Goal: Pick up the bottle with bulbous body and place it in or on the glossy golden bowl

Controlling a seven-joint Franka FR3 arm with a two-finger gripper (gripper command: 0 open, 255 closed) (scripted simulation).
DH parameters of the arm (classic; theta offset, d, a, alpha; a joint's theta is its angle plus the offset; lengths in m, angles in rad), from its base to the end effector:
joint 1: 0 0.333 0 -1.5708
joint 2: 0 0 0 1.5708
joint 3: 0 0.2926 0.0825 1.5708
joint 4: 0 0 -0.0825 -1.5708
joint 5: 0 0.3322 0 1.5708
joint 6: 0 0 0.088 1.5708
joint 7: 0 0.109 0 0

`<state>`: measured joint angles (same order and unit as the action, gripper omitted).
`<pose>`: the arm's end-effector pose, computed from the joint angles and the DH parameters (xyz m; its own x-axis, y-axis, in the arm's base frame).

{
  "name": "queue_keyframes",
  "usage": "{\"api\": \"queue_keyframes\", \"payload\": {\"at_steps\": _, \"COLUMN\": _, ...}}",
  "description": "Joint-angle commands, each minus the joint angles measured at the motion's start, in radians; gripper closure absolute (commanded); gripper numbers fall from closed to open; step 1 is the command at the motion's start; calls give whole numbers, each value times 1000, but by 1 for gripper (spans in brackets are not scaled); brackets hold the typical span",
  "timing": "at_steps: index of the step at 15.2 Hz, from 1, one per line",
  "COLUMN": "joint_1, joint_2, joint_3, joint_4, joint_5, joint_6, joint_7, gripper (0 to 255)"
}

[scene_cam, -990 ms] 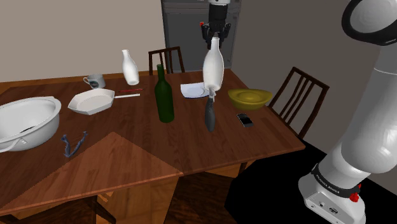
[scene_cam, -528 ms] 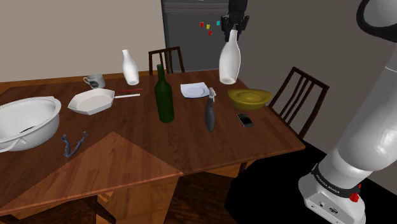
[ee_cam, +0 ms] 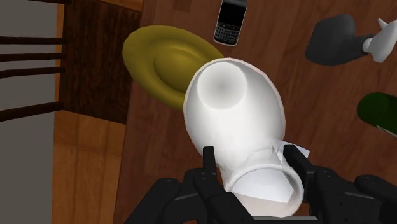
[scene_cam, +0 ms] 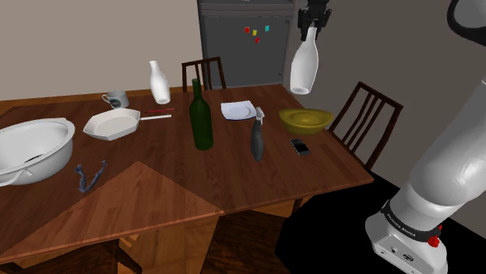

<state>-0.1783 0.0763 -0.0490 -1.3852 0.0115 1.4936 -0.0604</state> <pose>0.5045 -0.1141 0.6306 0.9858 -0.1649 0.0326 -0.1648 -0.9863 -0.0057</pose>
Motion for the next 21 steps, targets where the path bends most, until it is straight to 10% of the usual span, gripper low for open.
{"api": "queue_keyframes", "payload": {"at_steps": 1, "joint_1": -25, "joint_2": -2, "joint_3": -21, "joint_4": 19, "joint_5": 3, "joint_6": -21, "joint_7": -46, "gripper": 255}}
{"api": "queue_keyframes", "payload": {"at_steps": 5, "joint_1": -81, "joint_2": 11, "joint_3": -68, "joint_4": 83, "joint_5": 11, "joint_6": -74, "joint_7": -147, "gripper": 255}}
{"api": "queue_keyframes", "payload": {"at_steps": 21, "joint_1": -76, "joint_2": -72, "joint_3": -64, "joint_4": -245, "joint_5": 1, "joint_6": 171, "joint_7": -144, "gripper": 255}}
